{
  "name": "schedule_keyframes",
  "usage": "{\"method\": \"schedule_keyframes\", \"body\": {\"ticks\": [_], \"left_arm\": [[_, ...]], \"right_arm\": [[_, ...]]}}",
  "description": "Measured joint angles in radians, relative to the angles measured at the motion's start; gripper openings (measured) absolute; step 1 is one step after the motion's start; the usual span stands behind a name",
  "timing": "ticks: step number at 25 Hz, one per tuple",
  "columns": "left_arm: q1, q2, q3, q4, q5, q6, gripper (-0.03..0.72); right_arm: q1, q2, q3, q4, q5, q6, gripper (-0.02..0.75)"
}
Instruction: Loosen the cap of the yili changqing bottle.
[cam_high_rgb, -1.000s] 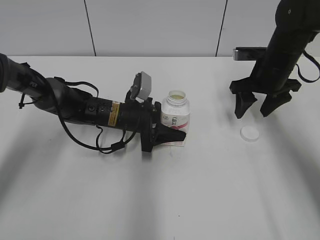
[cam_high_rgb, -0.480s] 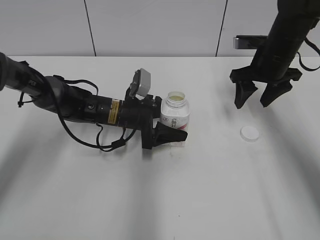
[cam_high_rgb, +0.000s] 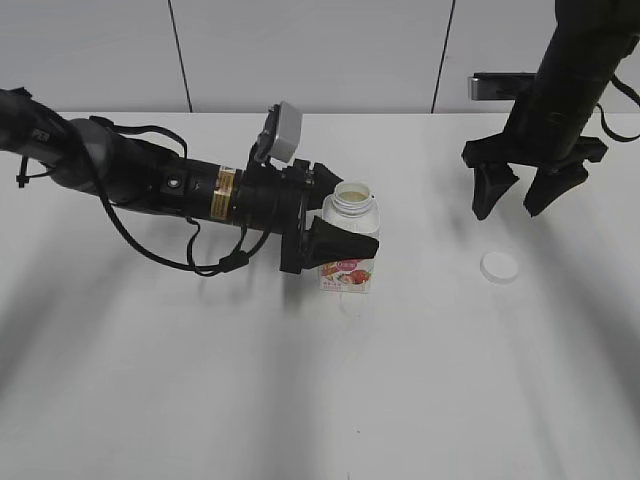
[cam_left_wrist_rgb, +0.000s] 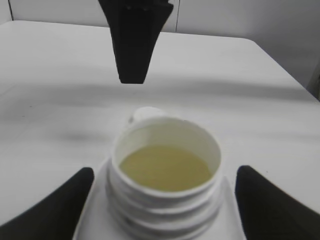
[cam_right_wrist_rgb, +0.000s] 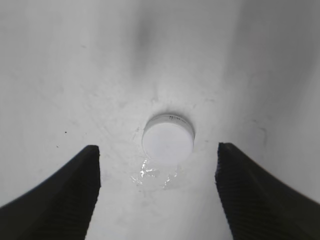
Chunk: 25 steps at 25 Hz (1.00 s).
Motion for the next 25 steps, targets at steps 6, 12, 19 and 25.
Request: {"method": "schedule_keyframes", "body": {"ticks": [6, 12, 19, 25], "left_arm": [[0.0, -0.086, 0.0, 0.045, 0.0, -0.078, 0.528], [0.0, -0.191, 0.0, 0.113, 0.001, -0.197, 0.526], [0.018, -0.337, 0.0, 0.222, 0.195, -0.339, 0.464], [0.071, -0.461, 0.0, 0.265, 0.47, -0.528, 0.46]], "right_arm": [[0.0, 0.0, -0.002, -0.017, 0.016, 0.0, 0.565], [0.0, 0.0, -0.044, -0.02, 0.057, 0.0, 0.565], [0.0, 0.0, -0.187, -0.02, 0.062, 0.01, 0.565], [0.0, 0.0, -0.285, -0.017, 0.063, 0.026, 0.565]]}}
